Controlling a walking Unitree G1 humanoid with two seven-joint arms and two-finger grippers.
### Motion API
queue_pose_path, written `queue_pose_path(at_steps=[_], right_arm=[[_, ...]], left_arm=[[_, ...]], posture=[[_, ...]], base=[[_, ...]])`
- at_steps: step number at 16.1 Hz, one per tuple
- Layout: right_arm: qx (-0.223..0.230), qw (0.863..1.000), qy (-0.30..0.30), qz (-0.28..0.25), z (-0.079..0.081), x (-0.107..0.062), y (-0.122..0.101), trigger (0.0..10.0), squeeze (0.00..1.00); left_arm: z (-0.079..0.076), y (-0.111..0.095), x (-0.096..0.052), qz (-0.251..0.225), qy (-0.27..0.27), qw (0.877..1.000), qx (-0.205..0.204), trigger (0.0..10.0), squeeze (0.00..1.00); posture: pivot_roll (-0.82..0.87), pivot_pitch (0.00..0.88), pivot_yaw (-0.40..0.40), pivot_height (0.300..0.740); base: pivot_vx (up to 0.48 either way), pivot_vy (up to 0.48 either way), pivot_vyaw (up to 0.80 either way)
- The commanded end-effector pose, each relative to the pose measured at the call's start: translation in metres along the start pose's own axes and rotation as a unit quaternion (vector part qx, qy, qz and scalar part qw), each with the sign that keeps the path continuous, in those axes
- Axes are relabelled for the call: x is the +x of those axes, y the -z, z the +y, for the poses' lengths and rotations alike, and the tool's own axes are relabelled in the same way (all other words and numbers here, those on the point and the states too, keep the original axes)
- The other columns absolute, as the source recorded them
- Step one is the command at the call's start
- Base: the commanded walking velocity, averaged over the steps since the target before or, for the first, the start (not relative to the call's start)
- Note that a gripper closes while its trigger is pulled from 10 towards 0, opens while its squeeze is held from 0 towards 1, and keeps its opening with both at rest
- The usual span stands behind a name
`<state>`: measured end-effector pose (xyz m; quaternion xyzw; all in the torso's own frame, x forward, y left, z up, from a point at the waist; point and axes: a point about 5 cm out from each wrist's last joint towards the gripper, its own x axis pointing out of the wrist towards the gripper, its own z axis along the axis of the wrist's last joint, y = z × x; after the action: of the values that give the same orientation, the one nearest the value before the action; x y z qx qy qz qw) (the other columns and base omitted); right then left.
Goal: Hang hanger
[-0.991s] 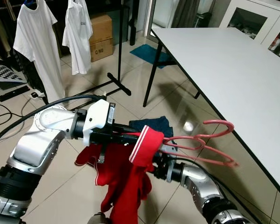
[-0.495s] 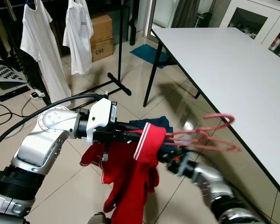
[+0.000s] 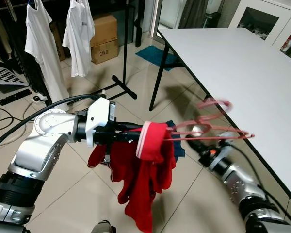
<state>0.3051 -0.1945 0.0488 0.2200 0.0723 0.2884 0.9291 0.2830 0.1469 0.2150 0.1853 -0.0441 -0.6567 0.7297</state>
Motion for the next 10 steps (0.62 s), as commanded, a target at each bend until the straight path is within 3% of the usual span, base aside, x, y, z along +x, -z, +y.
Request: queue_pose_path(at_steps=[1, 3, 5, 10], right_arm=[[-0.013, 0.999, 0.039, -0.03, -0.011, -0.006, -0.014, 0.0, 0.0], [-0.033, 0.994, 0.087, -0.056, -0.02, -0.013, -0.025, 0.0, 0.0], [-0.065, 0.984, 0.144, -0.087, -0.03, -0.02, -0.039, 0.0, 0.0], [-0.088, 0.98, 0.12, -0.135, -0.017, -0.001, -0.06, 0.0, 0.0]], left_arm=[[0.003, 0.001, -0.004, 0.002, -0.03, 1.0, 0.009, 10.0, 0.0], [0.011, 0.007, -0.01, -0.003, -0.103, 0.995, 0.009, 10.0, 0.0], [0.02, 0.02, -0.024, 0.014, -0.2, 0.98, 0.003, 10.0, 0.0], [0.015, 0.028, -0.041, 0.002, -0.255, 0.967, -0.006, 10.0, 0.0]], posture=[[0.16, 0.095, -0.069, 0.74], [0.16, 0.098, -0.065, 0.74], [0.16, 0.103, -0.067, 0.74], [0.16, 0.104, -0.069, 0.74]], base=[[0.0, 0.0, 0.0], [0.0, 0.0, 0.0], [0.0, 0.0, 0.0], [0.0, 0.0, 0.0]])
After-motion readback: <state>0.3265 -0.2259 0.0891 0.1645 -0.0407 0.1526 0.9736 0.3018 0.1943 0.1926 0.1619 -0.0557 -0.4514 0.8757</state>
